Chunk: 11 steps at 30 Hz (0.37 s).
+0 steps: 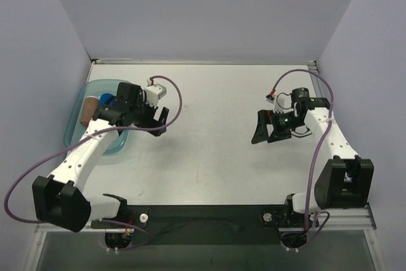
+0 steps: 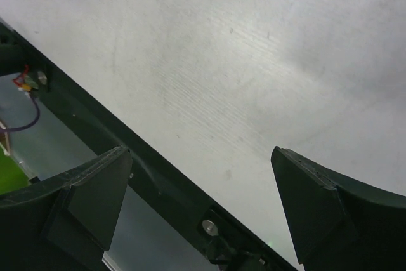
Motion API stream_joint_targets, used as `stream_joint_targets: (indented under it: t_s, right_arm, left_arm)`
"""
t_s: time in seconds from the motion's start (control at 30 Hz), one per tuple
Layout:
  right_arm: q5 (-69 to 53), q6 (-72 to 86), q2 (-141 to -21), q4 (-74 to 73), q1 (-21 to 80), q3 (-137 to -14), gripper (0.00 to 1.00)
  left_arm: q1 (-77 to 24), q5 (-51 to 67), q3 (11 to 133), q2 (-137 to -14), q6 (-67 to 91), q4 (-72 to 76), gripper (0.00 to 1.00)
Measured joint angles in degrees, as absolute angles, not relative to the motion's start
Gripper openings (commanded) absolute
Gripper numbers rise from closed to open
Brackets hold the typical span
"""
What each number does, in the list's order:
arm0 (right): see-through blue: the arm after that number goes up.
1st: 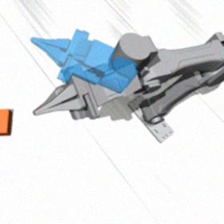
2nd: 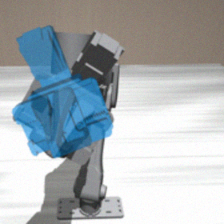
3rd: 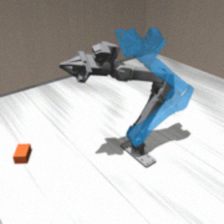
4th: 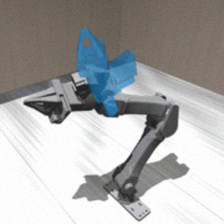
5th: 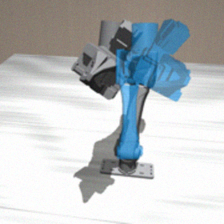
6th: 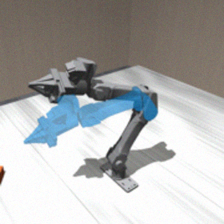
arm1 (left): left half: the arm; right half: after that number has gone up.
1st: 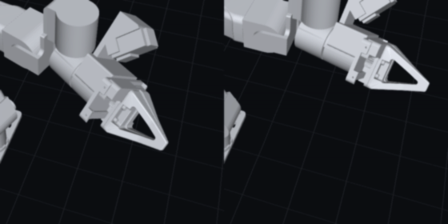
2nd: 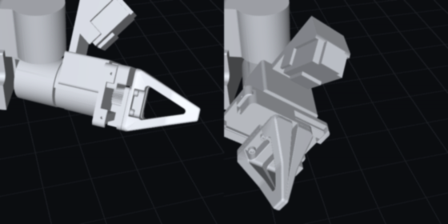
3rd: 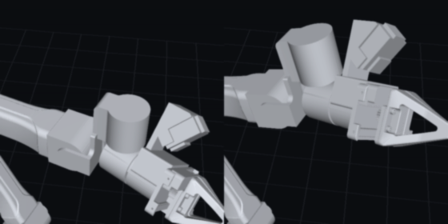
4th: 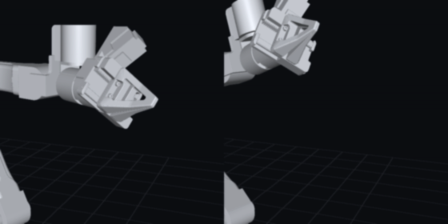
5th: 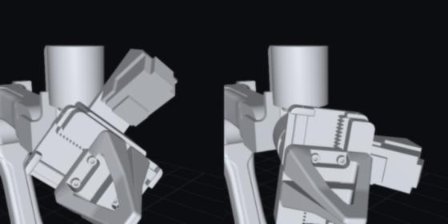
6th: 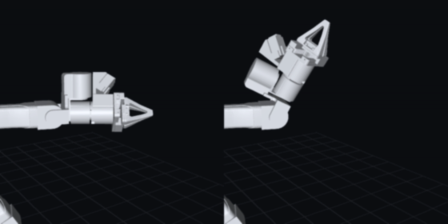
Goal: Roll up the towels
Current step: Place the rolled towel into the container
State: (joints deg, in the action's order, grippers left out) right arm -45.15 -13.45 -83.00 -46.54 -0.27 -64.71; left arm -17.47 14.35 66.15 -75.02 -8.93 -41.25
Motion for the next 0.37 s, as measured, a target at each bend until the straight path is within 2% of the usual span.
stream_joint_targets:
  t_s: [0.2,0.37]
  right_arm:
    - [-38.15,-10.66,-71.33,-43.59,0.03,-53.08,1.0]
    - [-35.9,-10.22,-64.51,-42.26,0.08,-51.72,1.0]
  left_arm:
    - [-17.41,13.89,58.54,-65.36,-8.03,-40.34,0.97]
    - [-14.96,13.98,56.62,-61.6,-7.09,-39.94,0.97]
